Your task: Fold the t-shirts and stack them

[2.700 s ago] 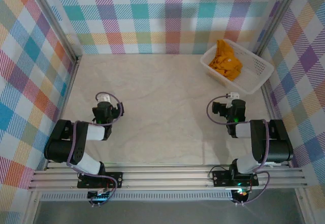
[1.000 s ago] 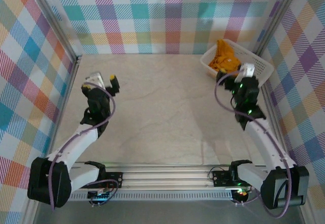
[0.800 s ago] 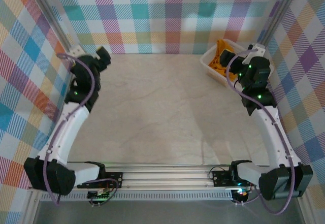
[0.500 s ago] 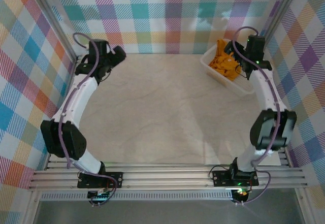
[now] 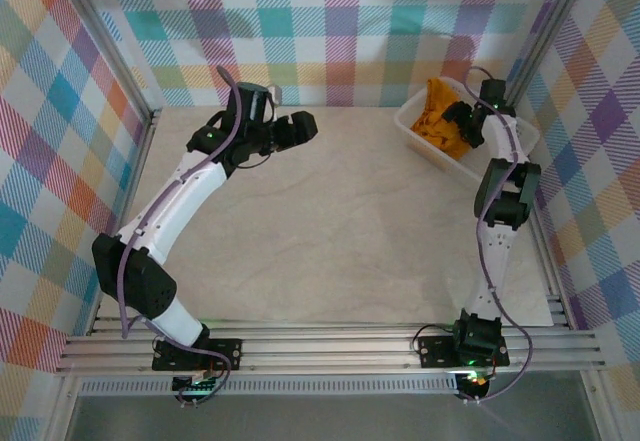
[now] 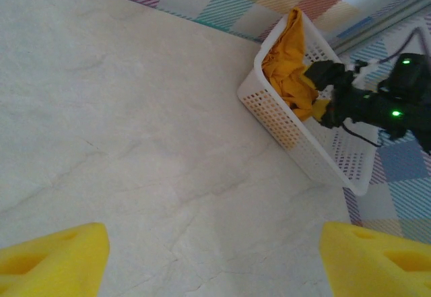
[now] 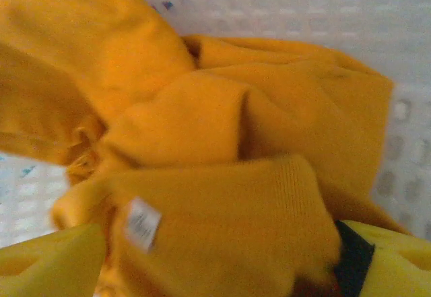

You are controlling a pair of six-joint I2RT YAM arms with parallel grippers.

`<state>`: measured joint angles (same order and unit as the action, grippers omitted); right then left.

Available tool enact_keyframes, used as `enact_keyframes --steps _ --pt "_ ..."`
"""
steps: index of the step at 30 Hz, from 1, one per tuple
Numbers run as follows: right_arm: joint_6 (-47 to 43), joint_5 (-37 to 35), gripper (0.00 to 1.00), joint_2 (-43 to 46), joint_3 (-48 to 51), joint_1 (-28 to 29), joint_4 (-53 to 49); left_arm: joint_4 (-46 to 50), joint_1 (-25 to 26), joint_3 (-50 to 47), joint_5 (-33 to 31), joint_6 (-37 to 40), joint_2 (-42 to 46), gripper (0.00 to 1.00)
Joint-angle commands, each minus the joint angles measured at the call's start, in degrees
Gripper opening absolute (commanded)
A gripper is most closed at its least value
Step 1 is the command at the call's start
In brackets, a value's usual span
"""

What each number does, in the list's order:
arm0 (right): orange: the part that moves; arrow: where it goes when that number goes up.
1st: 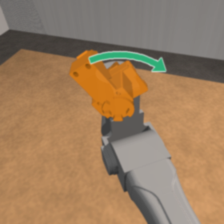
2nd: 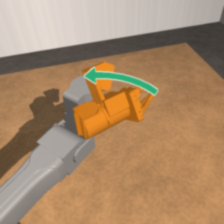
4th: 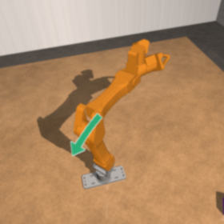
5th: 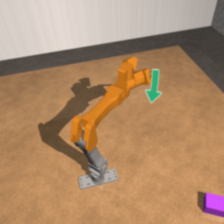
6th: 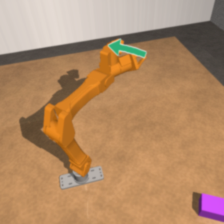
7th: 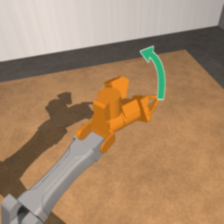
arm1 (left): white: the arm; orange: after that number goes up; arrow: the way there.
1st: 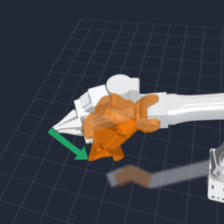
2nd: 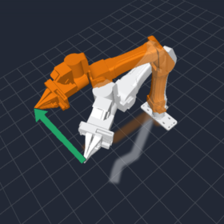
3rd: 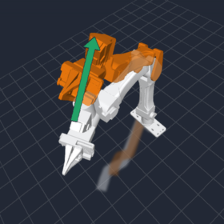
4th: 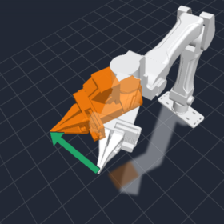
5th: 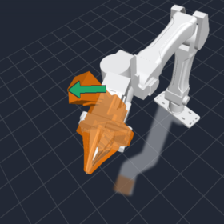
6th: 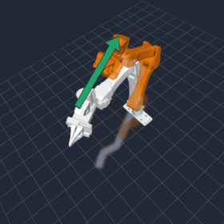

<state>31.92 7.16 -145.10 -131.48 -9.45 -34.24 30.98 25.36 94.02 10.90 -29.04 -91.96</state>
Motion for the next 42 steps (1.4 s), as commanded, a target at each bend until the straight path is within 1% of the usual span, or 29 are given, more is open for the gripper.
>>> enact_keyframes --steps 1,3,4,6,7,9,13,18,20,24,26,28,29,32,35,36,39,41,42 --pt "3.51 3.64 0.76 -2.88 -5.31 0.4 -3.8 0.17 -0.23 1.73 0.44 0.96 2.66 0.8" --pt "4.97 4.77 0.59 -3.69 -5.41 0.4 -2.21 0.1 -0.24 1.87 0.71 1.21 2.73 0.79" --pt "5.36 5.4 0.42 -3.67 -5.14 0.39 -1.33 -0.35 -0.27 1.79 1.04 1.43 2.89 0.78" --pt "5.51 5.53 0.16 -1.73 -2.83 0.4 1.35 -1.75 -0.18 1.49 1.57 1.71 3.56 0.77" --pt "5.69 4.82 0.1 0.7 0.69 0.53 4.39 -2.13 -0.14 1.5 1.58 1.8 3.89 0.77" --pt "5.7 2.39 0.0 7.15 9.08 0.83 10.79 -2.47 -0.15 1.82 1.58 1.95 4.23 0.77" --pt "4.98 -2.65 0.0 20.47 22.35 1.9 21.31 -2.41 -0.14 2.32 2.32 2.06 4.32 0.77" --pt "3.08 -9.27 0.0 34.15 30.29 3.99 25.32 -2.83 -0.05 1.5 3.51 1.79 3.75 0.76" --pt "2.27 -11.24 0.0 38.3 31.03 4.61 25.77 -3.26 0.01 1.13 3.87 1.51 3.49 0.76" --pt "-0.37 -12.7 0.0 44.44 27.47 6.09 22.41 -3.52 0.21 0.99 3.82 0.84 2.76 0.76" --pt "-2.73 -14.33 0.0 47.46 25.94 7.59 20.87 -2.81 0.21 0.99 2.24 0.61 2.75 0.76" --pt "-4.87 -17.24 0.0 51.58 25.25 10.29 19.09 -0.98 0.21 0.99 -1.71 0.48 3.25 0.77" --pt "-5.96 -19.05 0.0 53.21 25.22 11.99 18.03 -0.02 0.2 0.95 -3.47 0.47 3.53 0.77" --pt "-11.66 -26.67 0.0 58.0 26.26 20.29 14.87 2.65 0.21 0.93 -8.67 0.49 4.85 0.78" --pt "-14.88 -34.8 0.0 61.4 29.34 31.0 11.87 4.63 0.2 0.49 -12.87 -0.01 6.53 0.79" --pt "-15.4 -37.72 0.0 62.05 30.46 35.35 10.78 5.38 0.17 0.39 -14.37 -0.09 7.17 0.79" --pt "-16.26 -43.29 0.0 61.01 33.85 47.39 9.36 8.28 0.21 0.08 -18.85 -0.7 9.23 0.8" --pt "-12.81 -42.89 0.0 57.58 35.48 53.18 7.54 10.92 0.1 -0.39 -22.21 -1.56 10.72 0.81" --pt "-11.4 -41.19 0.0 55.4 36.35 54.96 7.74 12.15 0.04 -0.7 -23.33 -1.99 11.28 0.81"
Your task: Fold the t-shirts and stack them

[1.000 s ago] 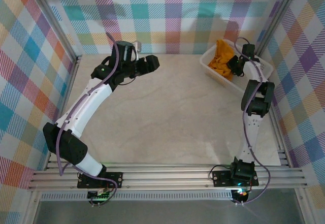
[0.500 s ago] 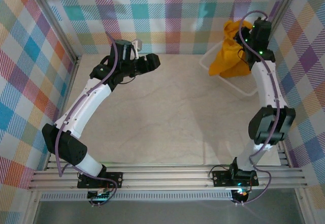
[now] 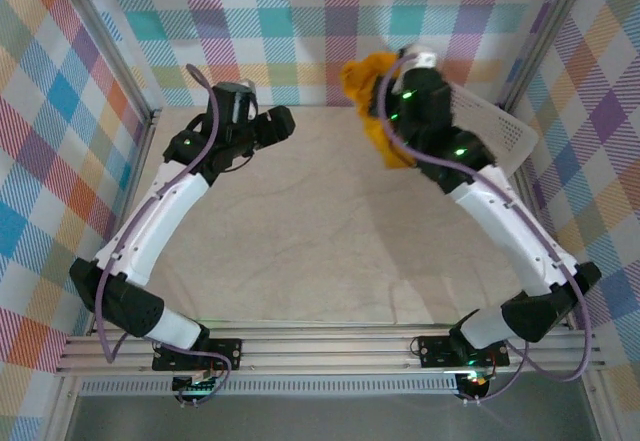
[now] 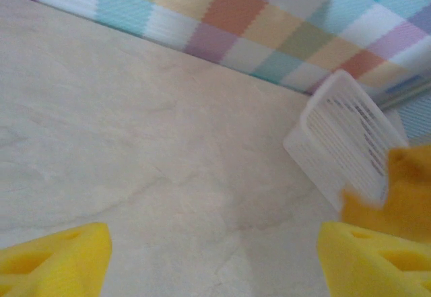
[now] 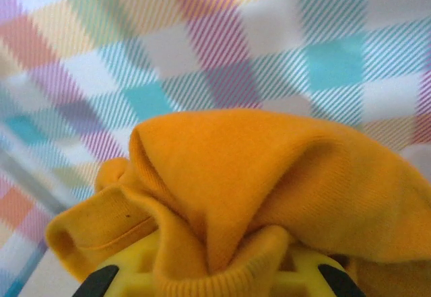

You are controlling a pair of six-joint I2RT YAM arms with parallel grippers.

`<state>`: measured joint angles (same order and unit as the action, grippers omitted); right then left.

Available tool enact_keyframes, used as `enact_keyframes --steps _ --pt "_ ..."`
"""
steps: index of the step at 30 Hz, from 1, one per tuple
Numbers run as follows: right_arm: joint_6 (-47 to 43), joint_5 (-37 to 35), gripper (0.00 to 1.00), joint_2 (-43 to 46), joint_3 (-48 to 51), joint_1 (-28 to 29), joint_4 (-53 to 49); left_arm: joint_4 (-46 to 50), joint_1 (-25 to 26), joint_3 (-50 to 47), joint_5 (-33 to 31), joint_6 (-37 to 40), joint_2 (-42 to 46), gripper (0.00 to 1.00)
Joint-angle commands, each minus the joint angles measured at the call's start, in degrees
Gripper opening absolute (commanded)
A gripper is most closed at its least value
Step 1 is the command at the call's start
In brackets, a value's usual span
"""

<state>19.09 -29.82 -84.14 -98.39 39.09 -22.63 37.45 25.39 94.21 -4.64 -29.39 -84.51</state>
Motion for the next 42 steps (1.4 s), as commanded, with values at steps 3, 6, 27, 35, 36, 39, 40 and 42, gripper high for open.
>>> enact_keyframes --steps 3,6,27,35,36,39,40,42 --pt "7.09 11.26 0.25 -16.19 3.06 7.66 -4.35 8.68 0.1 -3.42 -9.42 -2.71 6.71 0.8" --pt "6.83 25.72 0.51 -27.63 -4.74 7.49 -8.47 11.0 0.08 -8.19 -9.9 -4.63 10.82 0.79" --pt "14.57 34.83 0.67 -16.02 27.27 -12.58 -11.98 5.89 4.85 -37.72 10.37 -6.98 4.7 0.8" --pt "17.95 36.6 0.55 -25.28 23.62 -12.91 -9.62 3.92 6.25 -27.22 5.53 -7.7 -13.27 0.65" --pt "18.12 36.68 0.51 -26.47 22.66 -12.9 -9.66 3.52 6.25 -27.03 5.58 -7.54 -14.9 0.59" --pt "18.56 35.99 0.23 -29.03 19.46 -13.28 -11.53 4.24 6.21 -26.61 3.65 -6.88 -18.8 0.25" --pt "18.56 34.97 0.1 -28.96 18.63 -13.46 -12.43 5.9 6.18 -26.45 1.17 -7.26 -18.67 0.09" --pt "18.06 32.6 0.0 -27.35 17.94 -13.84 -12.95 8.16 5.33 -27.61 -3.2 -8.66 -15.5 0.0"
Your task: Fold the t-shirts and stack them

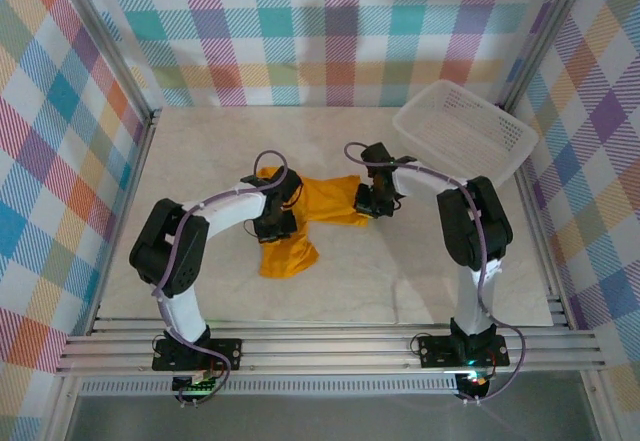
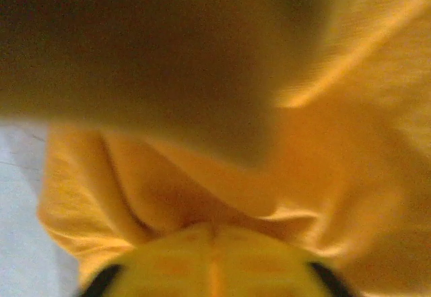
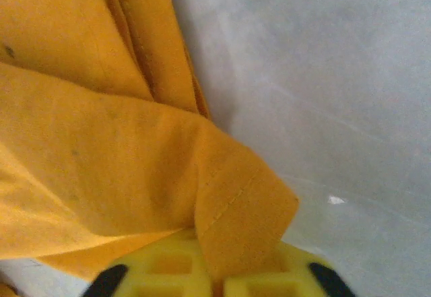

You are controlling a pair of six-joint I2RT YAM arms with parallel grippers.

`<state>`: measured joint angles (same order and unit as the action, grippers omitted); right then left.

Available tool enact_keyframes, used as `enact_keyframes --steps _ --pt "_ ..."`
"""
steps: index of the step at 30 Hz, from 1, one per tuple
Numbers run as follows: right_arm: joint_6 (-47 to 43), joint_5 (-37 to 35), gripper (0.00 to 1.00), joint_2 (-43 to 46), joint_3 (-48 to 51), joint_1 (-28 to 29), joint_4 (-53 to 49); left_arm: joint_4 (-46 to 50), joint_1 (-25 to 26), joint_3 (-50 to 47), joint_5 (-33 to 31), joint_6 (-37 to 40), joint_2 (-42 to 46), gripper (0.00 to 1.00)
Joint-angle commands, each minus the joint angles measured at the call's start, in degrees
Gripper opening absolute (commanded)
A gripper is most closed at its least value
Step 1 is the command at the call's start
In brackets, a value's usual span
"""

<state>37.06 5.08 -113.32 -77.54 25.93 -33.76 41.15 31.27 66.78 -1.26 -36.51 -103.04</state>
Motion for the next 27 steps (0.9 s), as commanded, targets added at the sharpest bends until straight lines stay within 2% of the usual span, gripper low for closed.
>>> enact_keyframes --steps 1,3,9,12,14,15,17,19,23,27 --pt "-0.52 -3.79 0.0 3.05 -3.26 -0.78 -1.99 4.82 -1.5 -1.86 -7.53 -1.98 5.72 0.0" --pt "-1.66 -6.32 0.0 4.76 -4.66 -1.25 -3.38 5.0 -4.26 -5.81 -7.31 -3.04 11.3 0.0" --pt "-2.6 -10.98 0.0 7.24 -7.84 -4.1 -8.45 6.73 -17.04 -17.85 -1.7 -3.27 25.86 0.0" --pt "-3.61 -9.95 0.0 7.59 -7.91 -4.87 -8.72 7.98 -22.86 -19.39 0.25 -3.78 30.09 0.0" --pt "-4.51 -8.81 0.0 7.71 -8.33 -4.77 -9.11 7.25 -23.7 -17.49 2.13 -4.25 31.21 0.0" --pt "-4.77 -8.3 0.0 7.96 -8.33 -4.75 -8.98 5.95 -23.46 -15.58 3.97 -4.88 31.03 0.06" --pt "-5.22 -8.06 0.0 8.64 -8.24 -4.67 -8.88 2.44 -22.11 -11.7 7.7 -6.63 28.74 0.36" --pt "-6.03 -7.9 0.0 9.38 -8.65 -4.58 -8.95 0.12 -19.01 -6.81 9.26 -8.02 25.17 0.52" --pt "-8.14 -8.37 0.0 11.5 -10.76 -4.31 -9.04 0.21 -9.39 7.31 8.43 -7.86 13.8 0.66" --pt "-9.67 -9.03 0.0 12.54 -14.37 -4.31 -10.93 7.58 -3.58 21.74 5.52 -9.48 1.64 0.67"
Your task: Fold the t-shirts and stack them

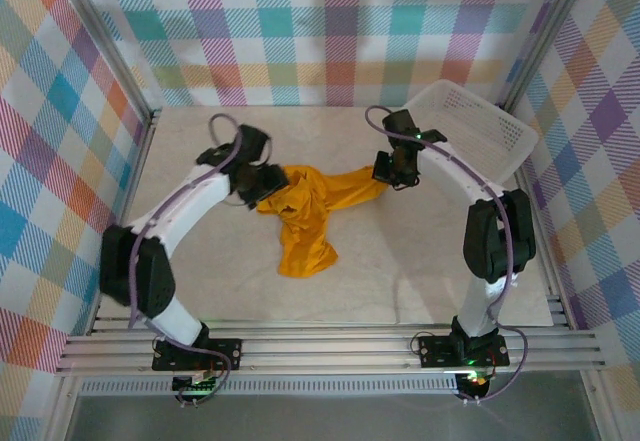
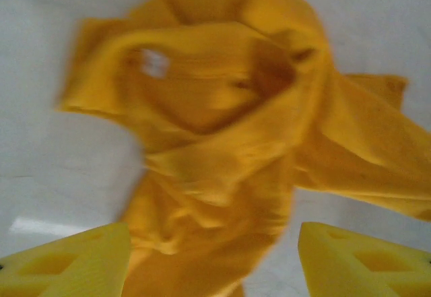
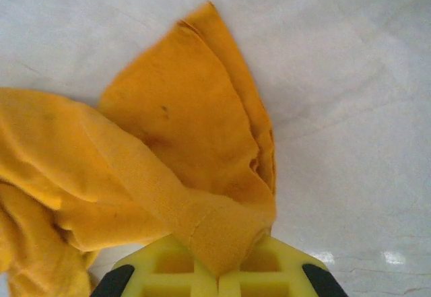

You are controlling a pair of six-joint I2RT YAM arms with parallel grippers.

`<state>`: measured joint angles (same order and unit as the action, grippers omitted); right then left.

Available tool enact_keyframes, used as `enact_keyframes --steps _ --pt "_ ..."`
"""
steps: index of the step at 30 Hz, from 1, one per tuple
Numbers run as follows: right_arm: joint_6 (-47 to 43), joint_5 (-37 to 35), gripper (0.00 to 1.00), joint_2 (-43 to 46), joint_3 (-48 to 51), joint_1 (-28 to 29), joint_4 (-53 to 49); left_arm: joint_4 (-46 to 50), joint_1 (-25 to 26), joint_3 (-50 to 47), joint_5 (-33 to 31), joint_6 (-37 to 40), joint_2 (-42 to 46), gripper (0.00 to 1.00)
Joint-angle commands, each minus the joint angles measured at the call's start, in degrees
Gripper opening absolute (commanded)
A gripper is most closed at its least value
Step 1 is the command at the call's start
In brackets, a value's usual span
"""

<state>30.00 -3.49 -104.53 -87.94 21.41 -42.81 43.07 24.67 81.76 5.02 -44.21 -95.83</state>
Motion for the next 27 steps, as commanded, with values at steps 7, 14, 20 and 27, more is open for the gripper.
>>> enact_keyframes --steps 7,14,20,27 --pt "-2.94 0.41 0.0 3.91 -6.37 0.13 -3.6 19.06 8.31 25.29 -3.25 -12.35 -20.88 0.59" --pt "-2.18 1.32 0.0 4.52 -5.14 0.12 -3.11 18.41 9.67 30.93 -2.01 -16.06 -29.38 0.51" --pt "-2.5 1.62 0.0 4.71 -4.61 0.04 -3.25 20.08 10.56 34.43 -4.64 -15.24 -33.8 0.54" --pt "-2.23 1.69 0.0 4.87 -3.23 -0.04 -3.07 18.76 10.58 34.84 -7.51 -12.39 -36.21 0.15"
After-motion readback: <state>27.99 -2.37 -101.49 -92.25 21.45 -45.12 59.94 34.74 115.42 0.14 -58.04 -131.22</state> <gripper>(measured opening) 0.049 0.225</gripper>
